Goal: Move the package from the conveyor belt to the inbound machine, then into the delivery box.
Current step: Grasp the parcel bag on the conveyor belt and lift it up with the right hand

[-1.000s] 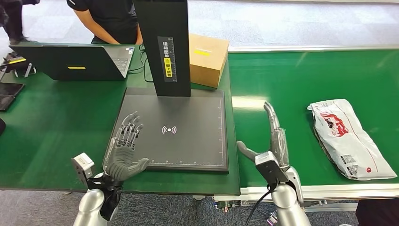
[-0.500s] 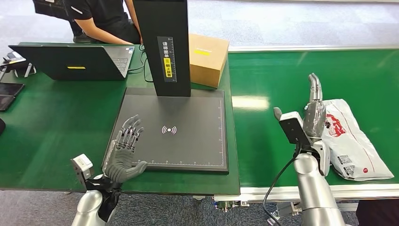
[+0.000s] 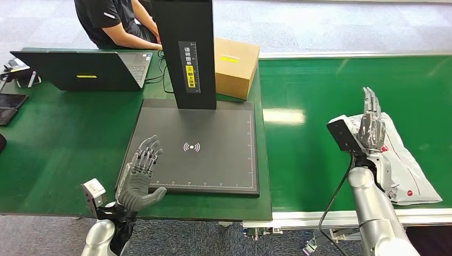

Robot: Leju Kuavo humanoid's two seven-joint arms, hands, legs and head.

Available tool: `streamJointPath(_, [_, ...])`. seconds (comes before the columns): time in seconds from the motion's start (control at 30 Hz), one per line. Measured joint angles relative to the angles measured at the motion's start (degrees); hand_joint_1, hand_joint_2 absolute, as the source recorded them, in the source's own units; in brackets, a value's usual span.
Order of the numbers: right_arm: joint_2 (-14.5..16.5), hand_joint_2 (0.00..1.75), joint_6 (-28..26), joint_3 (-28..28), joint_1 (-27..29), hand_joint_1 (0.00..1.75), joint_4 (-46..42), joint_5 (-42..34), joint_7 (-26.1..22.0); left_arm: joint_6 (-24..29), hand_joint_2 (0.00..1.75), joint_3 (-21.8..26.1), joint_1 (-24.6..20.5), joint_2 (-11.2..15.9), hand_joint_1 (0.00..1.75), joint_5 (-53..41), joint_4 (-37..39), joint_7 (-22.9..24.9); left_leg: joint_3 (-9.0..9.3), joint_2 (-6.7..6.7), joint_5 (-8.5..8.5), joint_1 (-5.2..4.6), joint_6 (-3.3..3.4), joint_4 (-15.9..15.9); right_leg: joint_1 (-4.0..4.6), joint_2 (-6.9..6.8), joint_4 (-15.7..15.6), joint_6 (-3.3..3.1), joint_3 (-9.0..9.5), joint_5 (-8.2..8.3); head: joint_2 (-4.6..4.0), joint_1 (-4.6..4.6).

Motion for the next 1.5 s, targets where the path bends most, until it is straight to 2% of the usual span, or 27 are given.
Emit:
streamJointPath(0.1, [-0.9, 1.75, -3.93, -2.1, -1.41, 0.0, 3.43, -2.35, -1.05, 0.11, 1.75, 0.03, -0.02, 0.02, 0.0, -0.02, 0.01, 0.08, 0.0, -0.01, 0.0, 0.0, 0.0, 0.0, 0.0, -0.01, 0.0, 0.0, 0.0, 0.0, 0.0, 0.0])
streamJointPath(0.23, [-1.73, 1.75, -5.91, -5.3, -2.39, 0.0, 7.43, -5.71, -2.91, 0.13, 1.75, 0.06, -0.06, 0.07, 0.0, -0.02, 0.01, 0.14, -0.01, -0.02, -0.01, 0.0, 0.0, -0.01, 0.0, 0.0, 0.0, 0.0, -0.01, -0.01, 0.0, 0.0])
streamJointPath(0.43, [-3.47, 1.75, -8.08, -9.12, -3.61, 0.0, 13.99, -6.62, -1.41, 0.13, 1.75, 0.11, -0.08, 0.08, 0.0, -0.05, 0.01, 0.23, -0.03, -0.08, 0.0, 0.0, 0.0, 0.0, 0.0, -0.09, 0.0, 0.0, -0.01, -0.01, 0.0, 0.0])
streamJointPath(0.57, [-4.97, 1.75, -8.02, -10.98, -4.35, 0.0, 18.42, -5.05, 2.8, 0.14, 1.75, 0.11, -0.08, 0.08, 0.0, -0.07, 0.01, 0.27, -0.04, -0.08, 0.0, 0.0, 0.0, 0.0, 0.0, -0.08, 0.0, 0.0, -0.01, -0.01, 0.0, 0.01])
streamJointPath(0.9, [-8.9, 1.75, 6.08, -12.41, -7.15, 0.0, 30.31, 0.76, 19.22, 0.27, 1.75, 0.44, -0.26, 0.1, 0.0, -0.46, 0.22, 0.68, -0.04, -0.08, 0.0, 0.0, 0.0, 0.0, 0.0, -0.09, 0.0, 0.0, -0.02, -0.01, 0.0, 0.0])
streamJointPath(1.2, [-11.34, 1.75, 16.93, -12.58, -7.48, 0.0, 35.41, 6.2, 30.72, 0.2, 1.75, 0.8, -1.88, 0.1, 0.0, -1.25, 1.51, 0.93, -0.04, -0.09, 0.0, 0.0, 0.0, 0.0, 0.0, -0.1, 0.0, 0.01, -0.02, -0.01, 0.0, 0.01])
streamJointPath(1.33, [-12.06, 1.75, 21.94, -12.57, -8.4, 0.0, 36.78, 8.0, 34.07, 0.2, 1.75, 0.83, -2.91, 0.1, 0.0, -1.27, 2.27, 0.92, -0.01, -0.1, 0.0, 0.0, 0.01, 0.02, 0.01, -0.11, 0.0, 0.01, 0.01, -0.01, 0.0, 0.0])
streamJointPath(1.37, [-12.18, 1.75, 23.14, -12.56, -8.61, 0.35, 37.0, 8.33, 34.57, 0.2, 1.75, 0.83, -3.15, 0.1, 0.0, -1.27, 2.47, 0.9, 0.0, -0.1, 0.01, 0.0, 0.02, 0.02, 0.01, -0.13, 0.0, 0.01, 0.02, -0.01, 0.0, 0.01])
streamJointPath(1.47, [-12.34, 1.75, 26.0, -12.56, -9.07, 1.66, 37.55, 8.73, 35.01, 0.2, 1.75, 0.83, -3.8, 0.1, 0.0, -1.24, 3.12, 0.78, 0.01, -0.12, 0.01, 0.01, 0.02, 0.03, 0.01, -0.16, -0.01, 0.01, 0.06, -0.01, 0.0, 0.0])
streamJointPath(1.5, [-12.36, 1.75, 26.63, -12.57, -9.17, 1.75, 37.7, 8.74, 34.87, 0.23, 1.75, 0.83, -3.97, 0.1, 0.0, -1.22, 3.32, 0.71, 0.02, -0.12, 0.01, 0.01, 0.02, 0.03, 0.01, -0.16, -0.01, 0.01, 0.07, -0.01, 0.0, -0.01])
